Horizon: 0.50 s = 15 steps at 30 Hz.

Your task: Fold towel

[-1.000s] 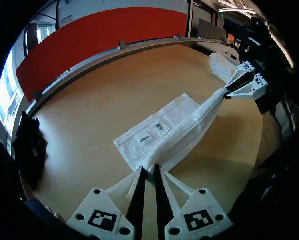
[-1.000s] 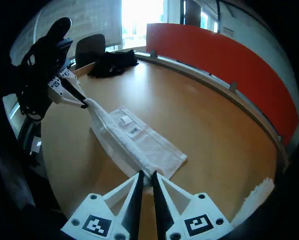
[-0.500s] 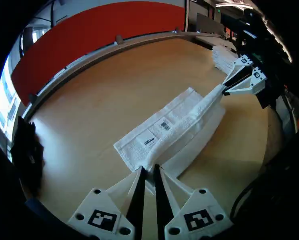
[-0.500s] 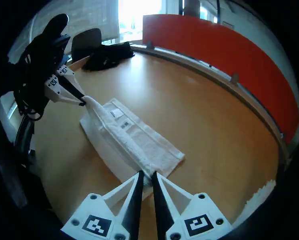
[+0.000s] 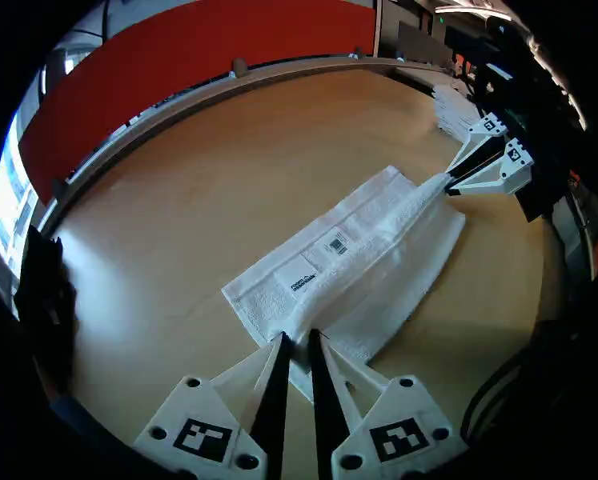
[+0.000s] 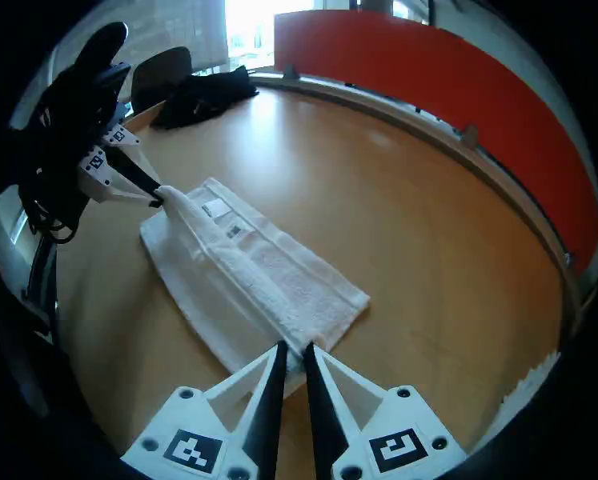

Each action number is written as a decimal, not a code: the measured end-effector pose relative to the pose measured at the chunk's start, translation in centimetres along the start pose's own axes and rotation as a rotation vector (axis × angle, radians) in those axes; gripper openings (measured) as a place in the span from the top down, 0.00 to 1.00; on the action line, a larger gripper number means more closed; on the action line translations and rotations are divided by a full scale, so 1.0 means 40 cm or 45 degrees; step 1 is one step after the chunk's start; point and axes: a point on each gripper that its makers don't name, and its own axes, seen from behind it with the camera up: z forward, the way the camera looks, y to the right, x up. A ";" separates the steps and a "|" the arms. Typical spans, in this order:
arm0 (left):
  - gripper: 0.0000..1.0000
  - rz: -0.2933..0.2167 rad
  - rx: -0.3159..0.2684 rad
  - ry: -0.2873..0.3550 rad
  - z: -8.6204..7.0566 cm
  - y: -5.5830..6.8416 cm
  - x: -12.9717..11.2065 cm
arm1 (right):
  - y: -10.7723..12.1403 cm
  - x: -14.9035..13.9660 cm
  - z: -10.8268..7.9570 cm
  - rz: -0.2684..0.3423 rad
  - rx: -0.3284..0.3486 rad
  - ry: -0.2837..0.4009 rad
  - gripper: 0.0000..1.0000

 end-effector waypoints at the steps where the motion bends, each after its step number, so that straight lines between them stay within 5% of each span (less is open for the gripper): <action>1: 0.80 0.000 0.005 0.000 0.003 -0.003 0.000 | 0.002 0.001 0.004 0.004 -0.002 -0.001 0.83; 15: 0.59 0.042 0.081 -0.020 0.045 -0.050 -0.010 | 0.044 0.005 0.040 0.012 -0.060 -0.027 0.70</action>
